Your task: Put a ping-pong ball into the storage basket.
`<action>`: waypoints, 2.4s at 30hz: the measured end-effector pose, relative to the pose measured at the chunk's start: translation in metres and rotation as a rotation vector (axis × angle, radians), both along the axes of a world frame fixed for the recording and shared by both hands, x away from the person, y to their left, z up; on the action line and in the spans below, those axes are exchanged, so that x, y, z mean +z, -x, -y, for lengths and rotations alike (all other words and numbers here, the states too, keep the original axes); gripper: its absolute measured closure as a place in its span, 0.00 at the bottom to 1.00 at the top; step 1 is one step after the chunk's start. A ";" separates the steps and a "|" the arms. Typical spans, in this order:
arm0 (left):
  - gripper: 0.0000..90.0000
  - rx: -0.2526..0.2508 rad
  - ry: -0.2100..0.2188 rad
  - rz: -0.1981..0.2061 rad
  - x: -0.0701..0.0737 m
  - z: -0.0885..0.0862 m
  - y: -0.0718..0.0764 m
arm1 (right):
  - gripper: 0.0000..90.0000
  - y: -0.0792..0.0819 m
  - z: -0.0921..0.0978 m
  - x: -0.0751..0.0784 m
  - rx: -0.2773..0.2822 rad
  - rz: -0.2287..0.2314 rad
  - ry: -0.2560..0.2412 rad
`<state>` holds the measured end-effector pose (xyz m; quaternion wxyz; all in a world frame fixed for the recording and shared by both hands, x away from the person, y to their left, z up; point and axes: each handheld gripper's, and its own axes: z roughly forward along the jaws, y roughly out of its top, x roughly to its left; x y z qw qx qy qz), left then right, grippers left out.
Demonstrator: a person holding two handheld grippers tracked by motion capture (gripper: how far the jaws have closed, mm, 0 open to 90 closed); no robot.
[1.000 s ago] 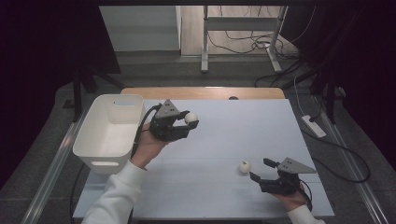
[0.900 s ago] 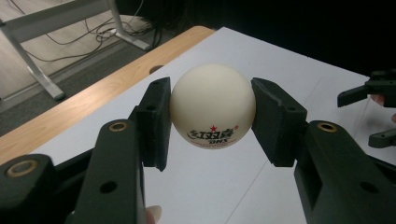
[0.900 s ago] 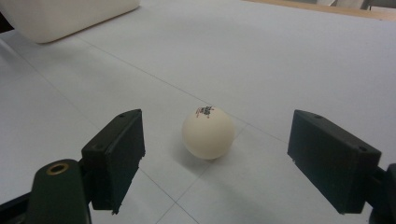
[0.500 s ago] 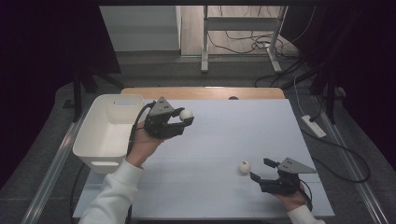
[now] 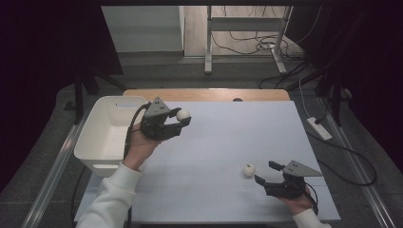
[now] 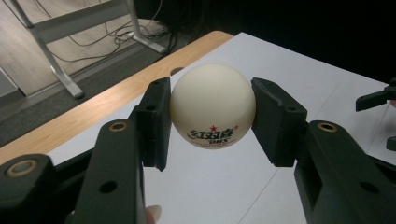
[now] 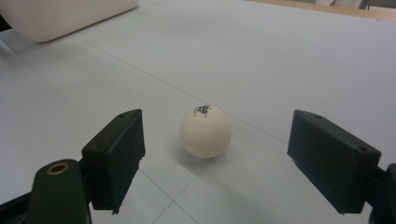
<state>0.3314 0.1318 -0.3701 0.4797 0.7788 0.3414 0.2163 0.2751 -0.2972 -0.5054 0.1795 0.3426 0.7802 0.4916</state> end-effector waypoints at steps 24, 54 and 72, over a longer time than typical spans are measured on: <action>0.57 0.066 0.016 -0.001 0.003 -0.030 0.001 | 0.21 0.000 0.001 0.000 -0.001 0.002 0.000; 0.57 0.154 0.021 -0.010 0.005 -0.065 -0.002 | 0.21 0.000 0.001 0.000 0.000 0.004 0.002; 0.57 0.201 0.025 -0.015 0.003 -0.083 -0.003 | 0.21 0.000 0.002 0.001 -0.001 0.004 0.007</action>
